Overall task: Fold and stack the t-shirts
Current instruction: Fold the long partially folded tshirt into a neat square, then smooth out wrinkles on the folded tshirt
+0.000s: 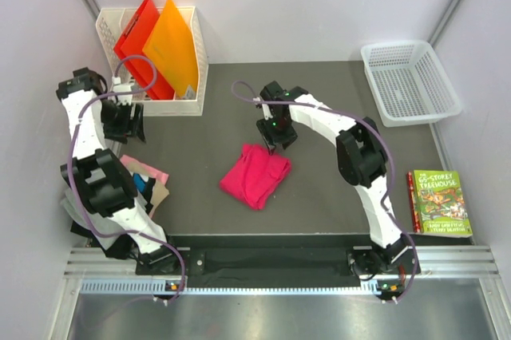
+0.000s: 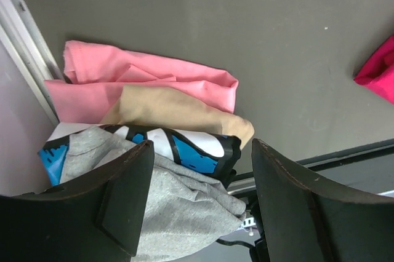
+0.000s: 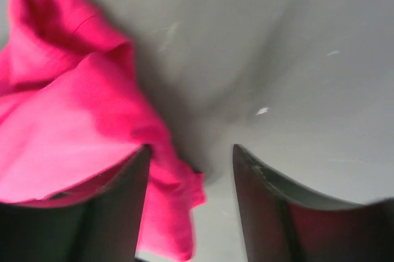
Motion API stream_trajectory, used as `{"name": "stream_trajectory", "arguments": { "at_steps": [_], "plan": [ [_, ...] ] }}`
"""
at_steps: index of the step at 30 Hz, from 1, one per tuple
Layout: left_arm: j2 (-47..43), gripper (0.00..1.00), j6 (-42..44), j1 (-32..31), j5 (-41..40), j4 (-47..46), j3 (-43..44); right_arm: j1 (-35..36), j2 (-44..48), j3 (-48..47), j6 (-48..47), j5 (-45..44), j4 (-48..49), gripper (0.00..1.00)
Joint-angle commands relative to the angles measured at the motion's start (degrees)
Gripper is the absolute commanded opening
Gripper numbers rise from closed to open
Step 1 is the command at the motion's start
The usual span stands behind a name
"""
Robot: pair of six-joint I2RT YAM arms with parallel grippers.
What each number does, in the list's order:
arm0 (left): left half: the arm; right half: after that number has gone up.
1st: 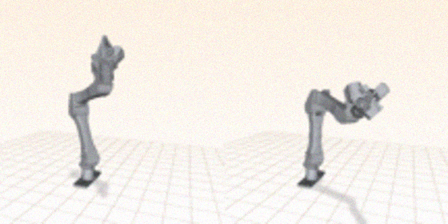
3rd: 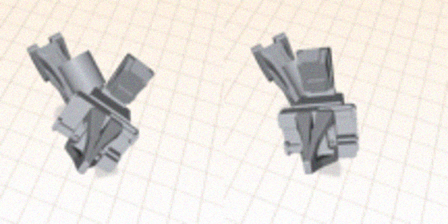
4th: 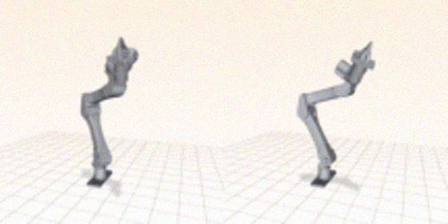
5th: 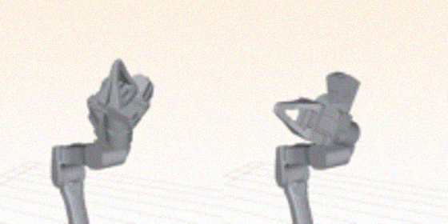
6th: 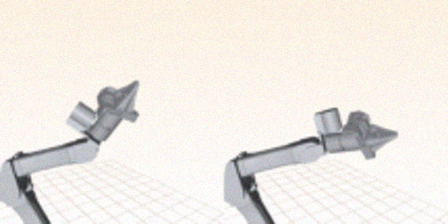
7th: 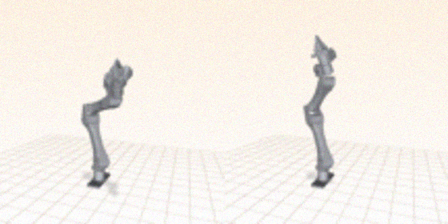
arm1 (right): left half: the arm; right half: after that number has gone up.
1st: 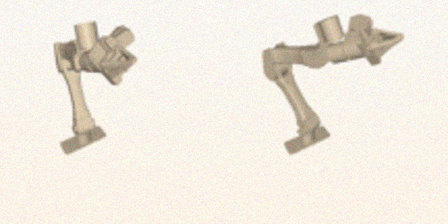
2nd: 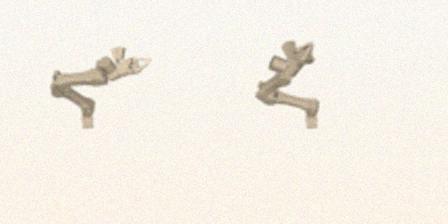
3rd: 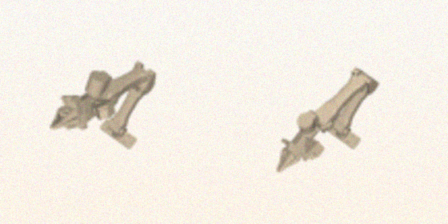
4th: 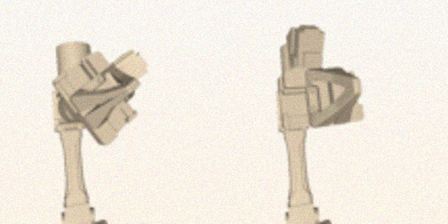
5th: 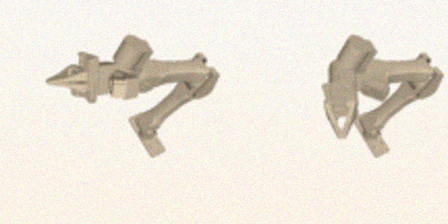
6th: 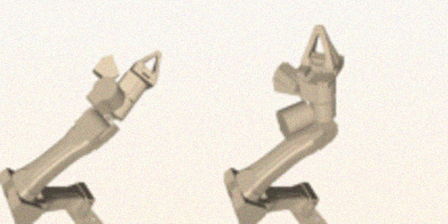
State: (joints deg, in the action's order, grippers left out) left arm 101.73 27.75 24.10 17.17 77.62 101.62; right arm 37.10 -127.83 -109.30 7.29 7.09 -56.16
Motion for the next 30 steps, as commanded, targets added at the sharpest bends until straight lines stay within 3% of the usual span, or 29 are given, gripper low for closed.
{"name": "stream_trajectory", "arguments": {
  "at_steps": [1, 5, 9, 13, 19, 20, 21, 24, 26, 28, 29, 30],
  "plan": [
    [-3.5, 0.70, 2.5, -0.6, 1.6, 8.7, -1.5, -1.4, 1.8, -6.9, 3.0, -3.8, -1.2, 0.62],
    [-3.7, 0.70, 2.8, -0.6, 1.5, 8.7, -1.8, -5.5, 8.7, -5.9, 8.3, -0.3, 2.2, 0.68],
    [-4.0, 0.69, 3.0, -0.6, 1.4, 8.7, -2.5, -8.9, 16.9, 2.8, 18.3, 17.4, 11.9, 0.64],
    [-4.1, 0.69, 3.5, -0.6, 1.0, 8.7, -2.7, -7.6, 21.7, 16.1, 27.6, 33.7, 25.4, 0.59],
    [-4.2, 0.69, 3.1, -0.7, 1.6, 8.7, -2.4, -4.0, 19.9, 34.9, 48.0, 50.6, 56.7, 0.58],
    [-4.3, 0.69, 3.1, -0.6, 1.7, 8.7, -2.4, -3.5, 18.9, 36.7, 51.6, 53.4, 67.8, 0.58],
    [-4.4, 0.69, 3.1, -0.6, 1.6, 8.7, -2.6, -3.4, 17.6, 38.0, 57.5, 54.6, 72.0, 0.57],
    [-5.1, 0.69, 3.2, -0.7, 0.9, 8.7, -3.0, -3.4, 12.9, 40.6, 64.0, 56.5, 82.2, 0.57],
    [-5.7, 0.69, 3.4, -0.7, 0.4, 8.7, -3.4, -3.5, 9.5, 40.8, 65.0, 56.9, 84.5, 0.56],
    [-6.3, 0.69, 3.5, -0.7, -0.2, 8.7, -3.8, -3.5, 6.6, 38.5, 58.8, 56.3, 79.2, 0.55],
    [-6.6, 0.69, 3.5, -0.7, -0.4, 8.7, -3.9, -3.5, 5.5, 36.5, 53.8, 54.2, 65.8, 0.55],
    [-7.1, 0.69, 3.6, -0.7, -0.5, 8.8, -4.1, -3.4, 4.3, 33.9, 40.8, 52.6, 56.7, 0.55]
  ]
}}
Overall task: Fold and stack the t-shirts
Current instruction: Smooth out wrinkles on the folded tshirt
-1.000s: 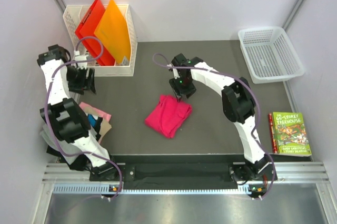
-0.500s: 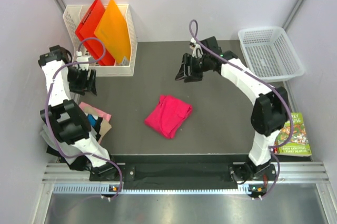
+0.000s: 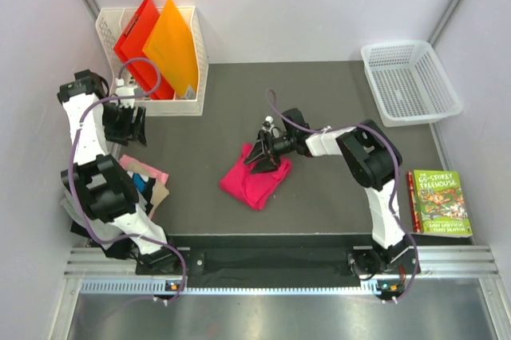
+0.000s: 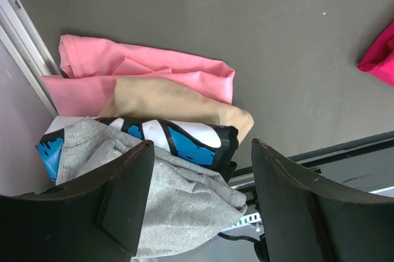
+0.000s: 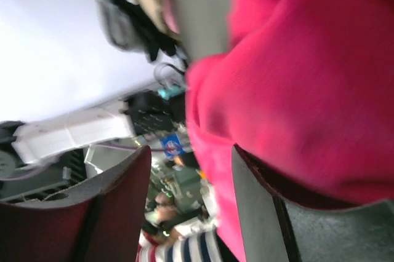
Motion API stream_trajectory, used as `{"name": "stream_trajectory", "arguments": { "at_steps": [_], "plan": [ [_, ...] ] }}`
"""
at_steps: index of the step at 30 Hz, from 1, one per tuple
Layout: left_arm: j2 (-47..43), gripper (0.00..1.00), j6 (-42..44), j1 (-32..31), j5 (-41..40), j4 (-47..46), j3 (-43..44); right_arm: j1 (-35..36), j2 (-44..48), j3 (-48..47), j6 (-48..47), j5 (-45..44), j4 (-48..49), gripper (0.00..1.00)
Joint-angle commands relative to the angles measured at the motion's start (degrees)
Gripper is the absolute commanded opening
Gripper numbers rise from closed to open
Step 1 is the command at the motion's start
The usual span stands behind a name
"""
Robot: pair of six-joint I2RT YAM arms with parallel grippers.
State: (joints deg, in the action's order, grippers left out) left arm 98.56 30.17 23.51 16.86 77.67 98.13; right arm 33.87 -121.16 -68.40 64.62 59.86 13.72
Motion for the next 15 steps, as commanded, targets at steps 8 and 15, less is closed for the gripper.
{"name": "stream_trajectory", "arguments": {
  "at_steps": [8, 15],
  "plan": [
    [-4.8, 0.69, 1.6, -0.1, 0.2, 8.6, -1.7, 0.1, -6.9, -19.9, -38.7, -8.2, -46.4, 0.54],
    [-4.1, 0.70, 1.6, -0.1, 0.5, 8.6, -0.4, 2.3, 2.8, -28.2, -40.5, -9.7, -56.3, 0.55]
  ]
}}
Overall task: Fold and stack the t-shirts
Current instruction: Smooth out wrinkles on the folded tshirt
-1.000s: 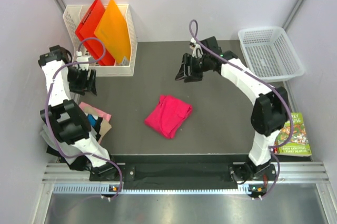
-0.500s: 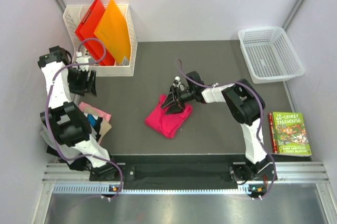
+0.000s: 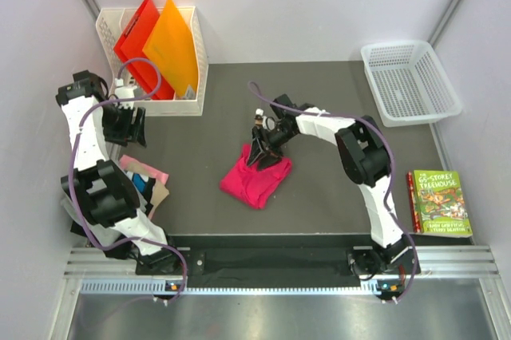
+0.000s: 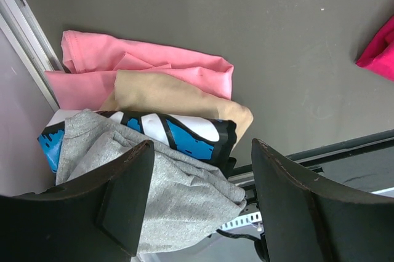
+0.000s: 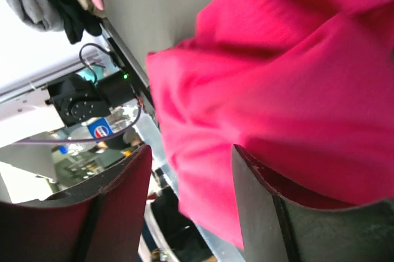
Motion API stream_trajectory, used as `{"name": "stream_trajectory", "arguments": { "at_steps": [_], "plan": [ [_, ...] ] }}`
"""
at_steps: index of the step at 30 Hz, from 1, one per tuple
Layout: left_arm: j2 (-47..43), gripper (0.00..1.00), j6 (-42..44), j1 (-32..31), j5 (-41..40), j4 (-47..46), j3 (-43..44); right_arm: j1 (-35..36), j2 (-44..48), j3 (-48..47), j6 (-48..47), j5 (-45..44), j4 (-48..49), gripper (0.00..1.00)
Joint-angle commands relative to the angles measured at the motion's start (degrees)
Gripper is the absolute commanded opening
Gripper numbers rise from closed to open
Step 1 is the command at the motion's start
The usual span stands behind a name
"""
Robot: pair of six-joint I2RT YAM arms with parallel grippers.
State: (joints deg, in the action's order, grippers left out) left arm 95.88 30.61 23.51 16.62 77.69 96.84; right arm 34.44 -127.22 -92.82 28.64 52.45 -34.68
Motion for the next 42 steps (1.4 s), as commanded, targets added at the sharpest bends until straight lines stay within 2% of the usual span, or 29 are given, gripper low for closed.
{"name": "stream_trajectory", "arguments": {
  "at_steps": [1, 6, 12, 23, 28, 33, 37, 42],
  "plan": [
    [-1.4, 0.69, 1.2, -0.1, 0.8, 8.6, 1.0, 2.6, 9.9, -3.5, -3.9, -2.2, -7.4, 0.55],
    [-1.6, 0.69, 1.3, -0.1, 0.6, 8.6, 0.9, 7.0, 13.4, 2.8, -0.2, -0.5, -2.2, 0.55],
    [-2.4, 0.69, 1.3, -0.1, -1.1, 8.7, 0.5, 9.7, 11.5, 11.4, 4.3, 2.6, 7.1, 0.52],
    [-4.7, 0.70, 1.7, -0.1, -4.4, 8.6, -0.7, 9.1, 4.2, 20.5, 0.5, 3.8, 10.6, 0.50],
    [-5.3, 0.70, 1.6, -0.1, -4.2, 8.6, -0.7, 8.2, 7.9, 15.8, -2.6, 3.9, 3.4, 0.49],
    [-5.6, 0.70, 1.6, -0.1, -3.6, 8.6, -1.1, 7.8, 12.1, 5.5, 2.3, 5.5, 2.9, 0.51],
    [-5.9, 0.70, 1.7, -0.1, -3.7, 8.6, -1.4, 7.8, 10.0, 4.0, 6.4, 6.8, 7.7, 0.51],
    [-6.2, 0.70, 2.0, -0.1, -4.5, 8.6, -1.6, 8.4, 5.7, 7.6, 11.3, 8.7, 16.9, 0.50]
  ]
}}
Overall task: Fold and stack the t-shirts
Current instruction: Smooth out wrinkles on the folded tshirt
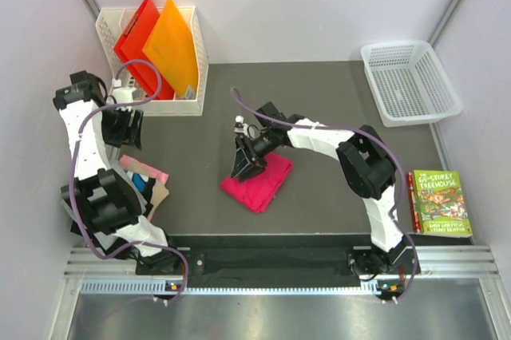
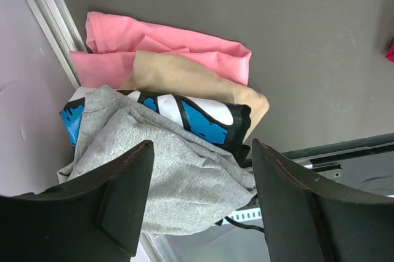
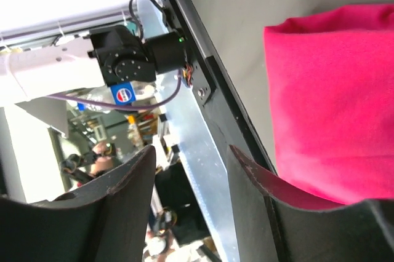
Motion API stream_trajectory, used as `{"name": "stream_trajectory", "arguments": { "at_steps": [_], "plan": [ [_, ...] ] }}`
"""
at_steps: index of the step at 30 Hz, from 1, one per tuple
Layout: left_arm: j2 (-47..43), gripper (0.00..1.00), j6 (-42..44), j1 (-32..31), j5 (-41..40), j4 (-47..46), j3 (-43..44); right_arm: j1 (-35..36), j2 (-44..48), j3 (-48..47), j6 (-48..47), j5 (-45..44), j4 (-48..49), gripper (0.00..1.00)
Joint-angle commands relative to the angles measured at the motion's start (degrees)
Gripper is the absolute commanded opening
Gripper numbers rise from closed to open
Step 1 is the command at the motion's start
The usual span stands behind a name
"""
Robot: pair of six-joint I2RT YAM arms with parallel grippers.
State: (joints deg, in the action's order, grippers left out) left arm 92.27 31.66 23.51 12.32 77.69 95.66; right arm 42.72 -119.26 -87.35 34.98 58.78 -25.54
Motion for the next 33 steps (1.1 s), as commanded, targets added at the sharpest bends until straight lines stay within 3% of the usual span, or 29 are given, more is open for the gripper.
{"name": "stream_trajectory", "arguments": {
  "at_steps": [1, 12, 15, 21, 26, 33],
  "plan": [
    [-2.6, 0.70, 0.9, -0.1, -0.3, 8.6, -0.3, 0.2, -2.9, 2.4, 5.2, 2.6, 8.7, 0.50],
    [-2.2, 0.70, 0.5, -0.1, -1.1, 8.7, 0.8, 0.4, -15.7, 1.0, -1.8, 3.0, 5.9, 0.47],
    [-2.2, 0.70, 0.5, -0.1, -0.4, 8.6, 1.2, 0.5, -13.0, 0.2, -3.8, 3.2, 3.1, 0.47],
    [-0.2, 0.70, 0.5, -0.9, 3.2, 8.5, 2.3, -1.2, 0.8, -3.5, -2.9, 0.5, -2.1, 0.52],
    [2.4, 0.70, -0.4, -3.0, 3.9, 7.7, 2.4, -6.6, 12.1, 4.5, -1.4, -2.8, -0.4, 0.54],
    [3.7, 0.72, -4.3, -13.6, -1.2, 3.4, 2.2, -12.7, 11.5, 17.9, 1.8, -2.3, 9.5, 0.50]
  ]
}}
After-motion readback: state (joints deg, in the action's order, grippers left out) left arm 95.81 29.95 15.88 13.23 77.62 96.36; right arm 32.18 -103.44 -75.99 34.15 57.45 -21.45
